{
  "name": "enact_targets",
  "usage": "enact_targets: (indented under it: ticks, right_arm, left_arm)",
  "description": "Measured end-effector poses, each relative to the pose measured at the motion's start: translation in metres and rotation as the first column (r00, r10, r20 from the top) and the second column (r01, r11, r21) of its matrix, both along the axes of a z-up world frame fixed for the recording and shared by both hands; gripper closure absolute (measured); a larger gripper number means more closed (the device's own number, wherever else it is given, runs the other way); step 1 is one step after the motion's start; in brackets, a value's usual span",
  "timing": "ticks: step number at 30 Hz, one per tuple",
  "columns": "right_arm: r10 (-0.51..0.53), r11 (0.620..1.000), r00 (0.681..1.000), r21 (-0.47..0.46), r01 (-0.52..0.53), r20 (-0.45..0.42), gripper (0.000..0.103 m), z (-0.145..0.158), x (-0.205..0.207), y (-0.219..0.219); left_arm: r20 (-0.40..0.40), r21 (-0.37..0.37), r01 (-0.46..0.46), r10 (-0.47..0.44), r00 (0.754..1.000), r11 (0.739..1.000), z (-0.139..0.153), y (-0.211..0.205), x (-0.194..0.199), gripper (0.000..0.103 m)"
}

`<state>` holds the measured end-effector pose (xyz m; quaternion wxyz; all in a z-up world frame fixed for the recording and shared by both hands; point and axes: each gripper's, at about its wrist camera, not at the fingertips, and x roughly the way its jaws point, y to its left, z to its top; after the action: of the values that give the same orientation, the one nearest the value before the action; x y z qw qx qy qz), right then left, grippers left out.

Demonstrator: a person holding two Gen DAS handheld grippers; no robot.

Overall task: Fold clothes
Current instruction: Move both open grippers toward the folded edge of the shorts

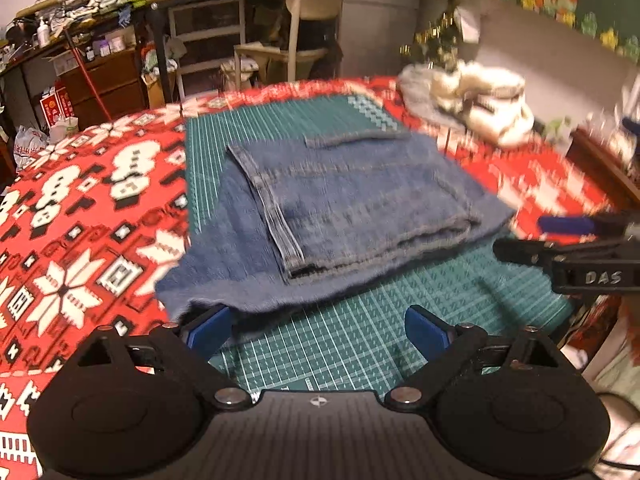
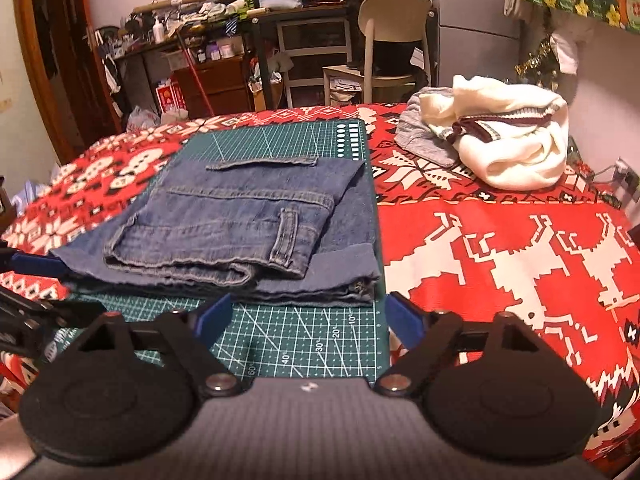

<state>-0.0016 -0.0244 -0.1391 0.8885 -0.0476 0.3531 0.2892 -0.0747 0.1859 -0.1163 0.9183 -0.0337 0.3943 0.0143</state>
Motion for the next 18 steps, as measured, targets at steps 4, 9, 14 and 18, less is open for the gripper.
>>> enact_targets:
  ticks: [4, 9, 14, 18]
  right_arm:
    - [0.003, 1.000, 1.000, 0.024, -0.003, -0.011, 0.034, 0.002, 0.004, -0.002]
    - [0.021, 0.998, 1.000, 0.052, -0.020, -0.012, 0.036, 0.008, 0.006, -0.004]
    - [0.012, 0.998, 1.000, 0.067, -0.013, 0.002, 0.037, 0.016, 0.013, -0.008]
    - [-0.008, 0.996, 1.000, 0.087, 0.009, -0.015, 0.039, 0.015, 0.022, -0.012]
  left_arm:
    - [0.037, 0.002, 0.010, -0.010, 0.999, 1.000, 0.012, 0.008, -0.001, 0.009]
    - [0.072, -0.009, -0.005, 0.006, 0.997, 1.000, 0.028, 0.024, 0.001, 0.009]
    - [0.091, -0.035, -0.034, 0.037, 0.995, 0.999, 0.041, 0.043, 0.007, 0.008]
    - [0.097, -0.015, -0.017, 0.018, 0.995, 1.000, 0.044, 0.052, 0.017, 0.008]
